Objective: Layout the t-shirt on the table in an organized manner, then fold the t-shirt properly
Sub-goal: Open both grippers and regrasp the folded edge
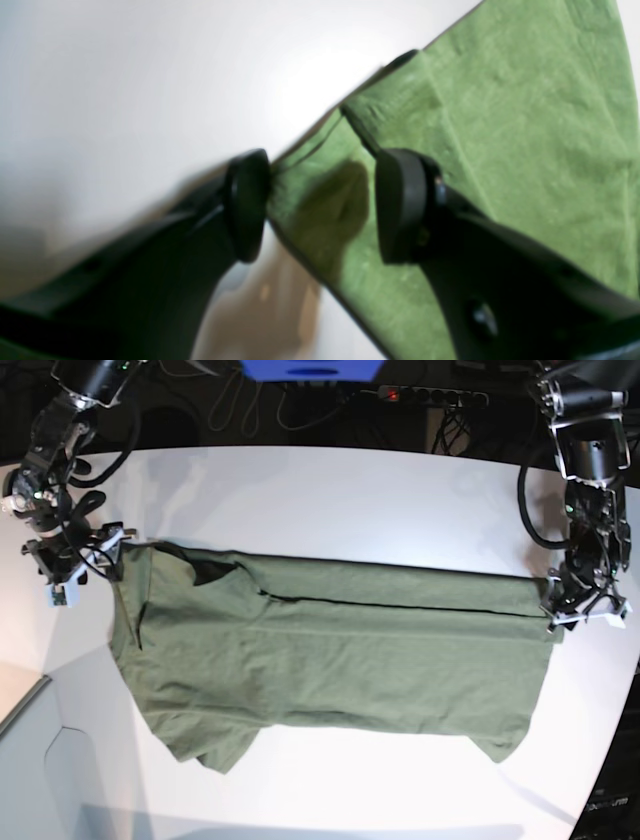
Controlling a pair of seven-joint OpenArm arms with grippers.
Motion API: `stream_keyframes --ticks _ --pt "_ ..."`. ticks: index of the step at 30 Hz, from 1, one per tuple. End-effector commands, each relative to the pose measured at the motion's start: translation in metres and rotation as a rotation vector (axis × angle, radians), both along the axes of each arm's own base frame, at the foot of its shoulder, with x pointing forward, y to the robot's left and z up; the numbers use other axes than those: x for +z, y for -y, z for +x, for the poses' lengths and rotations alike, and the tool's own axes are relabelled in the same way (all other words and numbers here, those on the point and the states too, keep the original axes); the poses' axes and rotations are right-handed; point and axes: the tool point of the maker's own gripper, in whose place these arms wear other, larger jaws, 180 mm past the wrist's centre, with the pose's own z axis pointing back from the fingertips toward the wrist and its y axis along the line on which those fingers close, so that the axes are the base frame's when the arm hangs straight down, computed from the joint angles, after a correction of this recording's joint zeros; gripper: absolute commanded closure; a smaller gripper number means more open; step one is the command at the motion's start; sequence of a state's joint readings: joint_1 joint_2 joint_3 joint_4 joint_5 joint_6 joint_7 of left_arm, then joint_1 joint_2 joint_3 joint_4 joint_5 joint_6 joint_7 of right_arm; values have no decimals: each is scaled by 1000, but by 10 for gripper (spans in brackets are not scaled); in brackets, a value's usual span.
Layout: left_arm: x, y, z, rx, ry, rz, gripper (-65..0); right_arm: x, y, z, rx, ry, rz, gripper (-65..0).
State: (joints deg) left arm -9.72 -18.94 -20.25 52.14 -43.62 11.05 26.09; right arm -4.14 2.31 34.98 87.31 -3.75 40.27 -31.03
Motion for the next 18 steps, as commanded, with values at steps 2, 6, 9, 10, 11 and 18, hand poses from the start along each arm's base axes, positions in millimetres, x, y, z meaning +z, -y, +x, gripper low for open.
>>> stream_keyframes --ticks 2,6,9,10,11,18 --pt "11 -8 -1 -7 15 23 -330 17 4 4 -1 60 -18 -382" --pt "20 -7 -4 -23 39 49 -331 19 3 4 0 66 -22 -405" --pt "20 -6 -7 -29 37 51 -331 17 3 3 -1 61 -17 -406" --pt "20 -6 -8 -30 37 52 -331 17 3 3 -1 61 -17 -406" --pt "20 -5 -8 -31 37 50 -331 17 3 3 -1 61 -17 -406" --pt "14 -4 -11 -31 24 50 -329 3 4 7 -9 35 16 -406"
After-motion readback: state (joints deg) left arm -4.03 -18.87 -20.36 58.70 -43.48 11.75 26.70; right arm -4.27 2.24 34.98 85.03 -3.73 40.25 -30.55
